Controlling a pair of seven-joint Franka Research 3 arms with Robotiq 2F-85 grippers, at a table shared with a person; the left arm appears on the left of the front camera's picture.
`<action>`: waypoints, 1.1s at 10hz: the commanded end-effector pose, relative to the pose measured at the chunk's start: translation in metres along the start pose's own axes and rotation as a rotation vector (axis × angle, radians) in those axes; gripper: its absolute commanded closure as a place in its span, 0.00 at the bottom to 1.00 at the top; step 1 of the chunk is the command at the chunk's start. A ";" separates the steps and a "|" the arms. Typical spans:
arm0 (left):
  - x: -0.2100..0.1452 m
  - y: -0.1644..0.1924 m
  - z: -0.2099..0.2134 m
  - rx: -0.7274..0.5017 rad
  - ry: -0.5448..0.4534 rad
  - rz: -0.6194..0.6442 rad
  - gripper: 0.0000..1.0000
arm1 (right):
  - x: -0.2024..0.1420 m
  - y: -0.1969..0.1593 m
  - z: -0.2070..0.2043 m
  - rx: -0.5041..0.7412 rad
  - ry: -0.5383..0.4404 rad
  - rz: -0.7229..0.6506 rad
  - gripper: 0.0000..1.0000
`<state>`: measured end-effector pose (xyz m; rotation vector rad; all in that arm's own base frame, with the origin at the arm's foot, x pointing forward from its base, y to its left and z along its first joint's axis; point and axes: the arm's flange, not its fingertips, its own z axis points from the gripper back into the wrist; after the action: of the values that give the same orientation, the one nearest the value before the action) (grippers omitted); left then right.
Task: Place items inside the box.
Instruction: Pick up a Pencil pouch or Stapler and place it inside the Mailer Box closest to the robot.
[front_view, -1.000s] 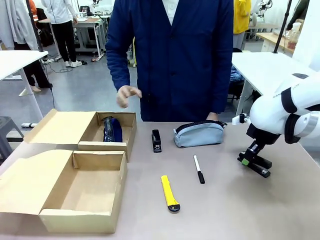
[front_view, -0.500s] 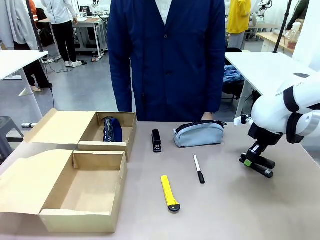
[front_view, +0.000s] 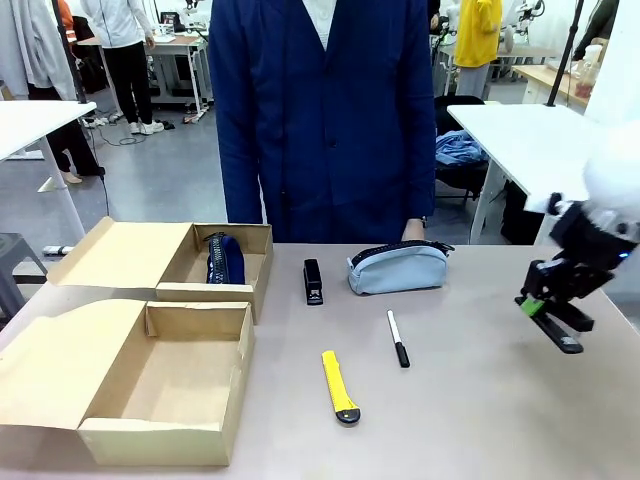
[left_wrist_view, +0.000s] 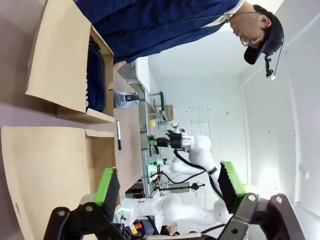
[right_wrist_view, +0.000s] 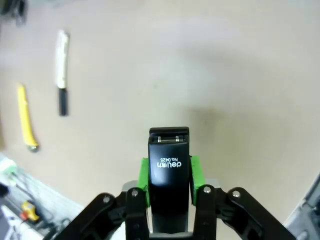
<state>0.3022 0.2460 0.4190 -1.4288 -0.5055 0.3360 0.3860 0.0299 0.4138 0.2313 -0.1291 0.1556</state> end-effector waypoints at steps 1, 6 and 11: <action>-0.001 0.000 0.001 -0.008 0.007 -0.020 0.00 | -0.054 0.021 0.033 -0.008 -0.100 -0.165 1.00; -0.001 0.000 0.001 -0.008 0.007 -0.020 0.00 | -0.030 0.015 0.059 0.020 -0.067 -0.224 0.64; -0.001 0.000 0.001 -0.008 0.007 -0.020 0.00 | 0.000 0.129 0.033 0.055 -0.067 -0.483 0.64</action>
<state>0.3021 0.2460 0.4187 -1.4291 -0.5053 0.3365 0.3486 0.1102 0.4696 0.3313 -0.1277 -0.2586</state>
